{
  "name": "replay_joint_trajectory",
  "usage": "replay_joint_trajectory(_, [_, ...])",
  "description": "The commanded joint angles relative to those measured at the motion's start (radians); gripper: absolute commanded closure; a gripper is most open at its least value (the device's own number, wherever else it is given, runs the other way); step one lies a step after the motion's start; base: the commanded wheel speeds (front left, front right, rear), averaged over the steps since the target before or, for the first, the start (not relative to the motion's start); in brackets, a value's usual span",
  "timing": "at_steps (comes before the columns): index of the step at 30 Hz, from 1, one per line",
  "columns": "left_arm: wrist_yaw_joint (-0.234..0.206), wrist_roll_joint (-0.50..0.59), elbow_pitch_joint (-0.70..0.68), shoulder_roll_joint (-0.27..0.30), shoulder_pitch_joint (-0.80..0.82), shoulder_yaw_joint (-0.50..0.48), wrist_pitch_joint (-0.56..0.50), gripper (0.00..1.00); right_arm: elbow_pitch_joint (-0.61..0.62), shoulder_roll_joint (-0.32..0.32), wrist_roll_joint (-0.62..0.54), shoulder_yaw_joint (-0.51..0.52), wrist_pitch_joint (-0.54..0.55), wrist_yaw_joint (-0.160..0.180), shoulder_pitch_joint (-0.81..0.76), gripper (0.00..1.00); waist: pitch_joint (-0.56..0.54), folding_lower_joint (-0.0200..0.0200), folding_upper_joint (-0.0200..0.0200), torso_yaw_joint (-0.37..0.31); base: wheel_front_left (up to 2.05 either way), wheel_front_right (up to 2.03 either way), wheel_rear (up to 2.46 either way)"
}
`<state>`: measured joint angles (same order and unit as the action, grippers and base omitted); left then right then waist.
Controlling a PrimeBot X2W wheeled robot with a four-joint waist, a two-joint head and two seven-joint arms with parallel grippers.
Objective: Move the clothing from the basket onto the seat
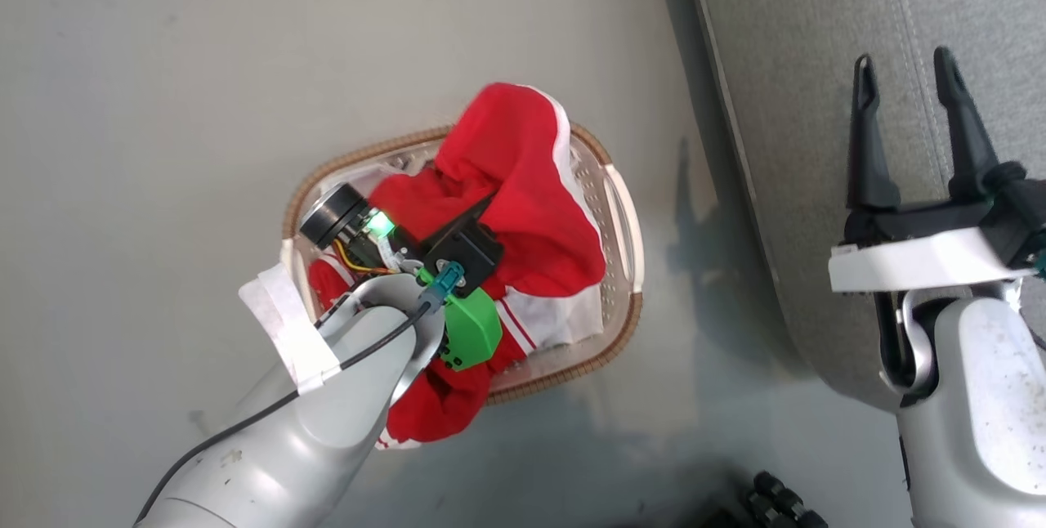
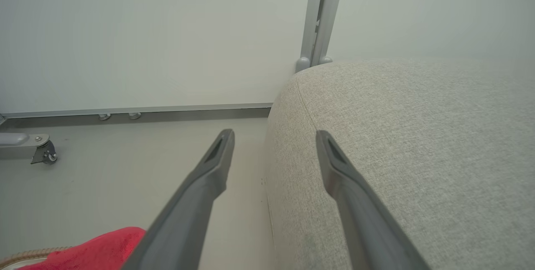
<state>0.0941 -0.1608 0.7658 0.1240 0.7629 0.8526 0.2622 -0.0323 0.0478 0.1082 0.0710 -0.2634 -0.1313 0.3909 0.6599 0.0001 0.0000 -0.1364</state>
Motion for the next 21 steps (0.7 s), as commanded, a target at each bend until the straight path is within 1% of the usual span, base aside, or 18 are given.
replay_joint_trajectory(1, [0.007, 0.017, -0.028, 0.011, -0.018, 0.006, 0.004, 1.00, -0.012, 0.005, -0.011, 0.002, -0.002, 0.001, -0.028, 0.00, -0.150, -0.0001, 0.0000, 0.085, 0.00, 0.00, 0.00])
replay_joint_trajectory(5, [0.020, 0.028, -0.080, 0.036, -0.025, 0.019, 0.004, 1.00, -0.048, 0.005, -0.020, -0.007, -0.002, 0.001, -0.077, 0.00, -0.245, -0.0001, 0.0000, 0.107, 0.00, 0.00, 0.00])
replay_joint_trajectory(10, [0.033, 0.048, -0.095, 0.059, 0.026, 0.074, 0.004, 1.00, -0.089, 0.005, -0.027, -0.028, -0.002, 0.001, -0.132, 0.00, -0.359, -0.0001, 0.0000, 0.122, 0.00, 0.00, 0.00])
replay_joint_trajectory(15, [0.037, 0.025, -0.108, 0.069, 0.096, 0.106, 0.004, 1.00, -0.123, 0.005, -0.025, -0.038, -0.002, 0.001, -0.186, 0.00, -0.451, -0.0001, 0.0000, 0.129, 0.00, 0.00, 0.00])
replay_joint_trajectory(21, [0.037, -0.043, -0.128, 0.094, 0.181, 0.151, 0.004, 1.00, -0.141, 0.005, -0.019, -0.063, -0.002, 0.001, -0.230, 0.00, -0.535, -0.0001, 0.0000, 0.114, 0.00, 0.00, 0.00])
